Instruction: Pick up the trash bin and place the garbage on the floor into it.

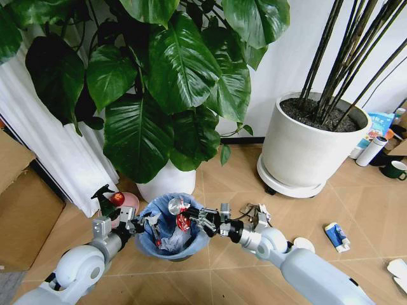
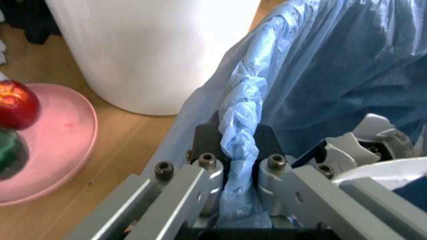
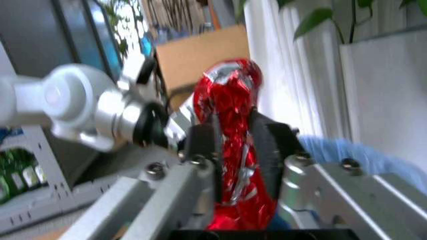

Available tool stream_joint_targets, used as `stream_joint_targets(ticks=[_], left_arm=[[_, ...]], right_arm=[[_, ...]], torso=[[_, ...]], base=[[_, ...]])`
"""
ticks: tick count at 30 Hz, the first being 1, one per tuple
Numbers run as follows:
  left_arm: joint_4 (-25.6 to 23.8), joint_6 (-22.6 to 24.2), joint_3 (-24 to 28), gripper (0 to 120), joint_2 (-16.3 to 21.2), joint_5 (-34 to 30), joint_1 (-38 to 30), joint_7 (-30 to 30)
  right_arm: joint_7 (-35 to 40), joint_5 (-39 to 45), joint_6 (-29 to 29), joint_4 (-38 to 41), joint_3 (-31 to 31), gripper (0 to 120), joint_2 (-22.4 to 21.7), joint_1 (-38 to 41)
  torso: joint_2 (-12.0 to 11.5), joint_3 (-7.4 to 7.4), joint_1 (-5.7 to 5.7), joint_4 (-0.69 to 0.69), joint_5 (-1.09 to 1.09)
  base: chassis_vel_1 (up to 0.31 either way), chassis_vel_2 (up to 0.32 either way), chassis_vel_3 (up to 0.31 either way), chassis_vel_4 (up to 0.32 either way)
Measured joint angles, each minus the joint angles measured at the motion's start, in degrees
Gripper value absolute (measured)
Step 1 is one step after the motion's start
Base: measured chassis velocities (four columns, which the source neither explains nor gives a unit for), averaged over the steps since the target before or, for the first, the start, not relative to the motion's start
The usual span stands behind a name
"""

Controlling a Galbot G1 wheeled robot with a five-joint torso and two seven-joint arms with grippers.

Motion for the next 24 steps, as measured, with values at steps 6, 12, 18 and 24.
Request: stream_joint_targets(ticks=[6, 12, 18, 24], left_arm=[[-0.53, 0.21, -0.51, 2, 0.33, -0.54, 0.17, -0.04], [-0.77, 0.38, -0.54, 2, 0.5, -0.63, 0.15, -0.1], [-1.11, 0.47, -0.82, 2, 0.0, -0.64, 0.36, -0.19], [-1.55, 0.55, -0.99, 2, -0.09, -0.76, 0.55, -0.19]], right_arm=[[0.74, -1.6, -1.94, -0.03, -0.36, 45, -1.24, 1.51], [0.73, -2.89, -2.82, 0.09, -1.26, 67, -2.85, 3.59], [0.76, -4.41, -3.45, 0.01, -2.63, 88, -4.55, 5.61], [0.86, -5.22, -3.48, -1.93, -3.35, 100, -4.38, 6.81]], torso=[[0.0, 0.0, 0.0, -0.01, 0.01], [0.0, 0.0, 0.0, -0.01, 0.02], [0.0, 0.0, 0.0, -0.01, 0.01], [0.0, 0.0, 0.0, -0.01, 0.01]], base=[[0.0, 0.0, 0.0, 0.0], [0.0, 0.0, 0.0, 0.0], [0.0, 0.0, 0.0, 0.0], [0.0, 0.0, 0.0, 0.0]])
